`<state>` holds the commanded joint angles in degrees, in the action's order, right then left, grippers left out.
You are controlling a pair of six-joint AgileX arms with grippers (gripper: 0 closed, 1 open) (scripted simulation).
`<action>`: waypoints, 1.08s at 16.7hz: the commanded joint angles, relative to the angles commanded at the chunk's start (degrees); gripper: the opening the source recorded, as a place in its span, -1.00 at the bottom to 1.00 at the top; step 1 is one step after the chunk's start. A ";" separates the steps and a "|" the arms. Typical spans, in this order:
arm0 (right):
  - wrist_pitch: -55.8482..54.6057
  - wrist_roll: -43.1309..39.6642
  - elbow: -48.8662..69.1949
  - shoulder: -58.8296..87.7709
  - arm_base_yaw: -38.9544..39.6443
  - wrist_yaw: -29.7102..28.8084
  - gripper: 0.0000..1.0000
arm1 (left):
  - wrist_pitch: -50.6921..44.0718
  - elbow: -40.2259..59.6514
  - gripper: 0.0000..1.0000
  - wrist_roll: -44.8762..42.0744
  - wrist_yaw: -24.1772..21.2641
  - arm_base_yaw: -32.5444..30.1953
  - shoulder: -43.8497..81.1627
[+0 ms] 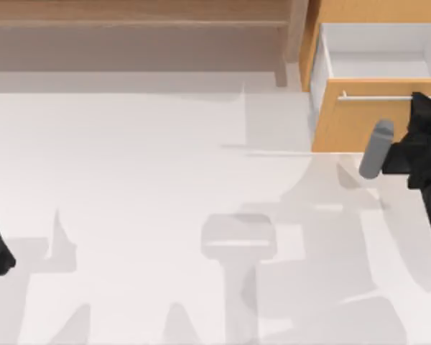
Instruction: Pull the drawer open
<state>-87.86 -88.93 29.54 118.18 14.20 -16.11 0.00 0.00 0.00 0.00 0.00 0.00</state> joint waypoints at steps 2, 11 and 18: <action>-0.09 0.00 -0.10 -0.05 0.02 -0.03 -1.00 | 0.00 0.00 1.00 0.00 0.00 0.00 0.00; -7.05 0.18 -9.63 -2.61 2.60 -3.16 -1.00 | 0.00 0.00 1.00 0.00 0.00 0.00 0.00; -10.06 0.07 -13.95 -3.76 4.20 -4.18 -1.00 | 0.00 0.00 1.00 0.00 0.00 0.00 0.00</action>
<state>-97.92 -88.86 15.60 114.42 18.40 -20.29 0.00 0.00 0.00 0.00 0.00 0.00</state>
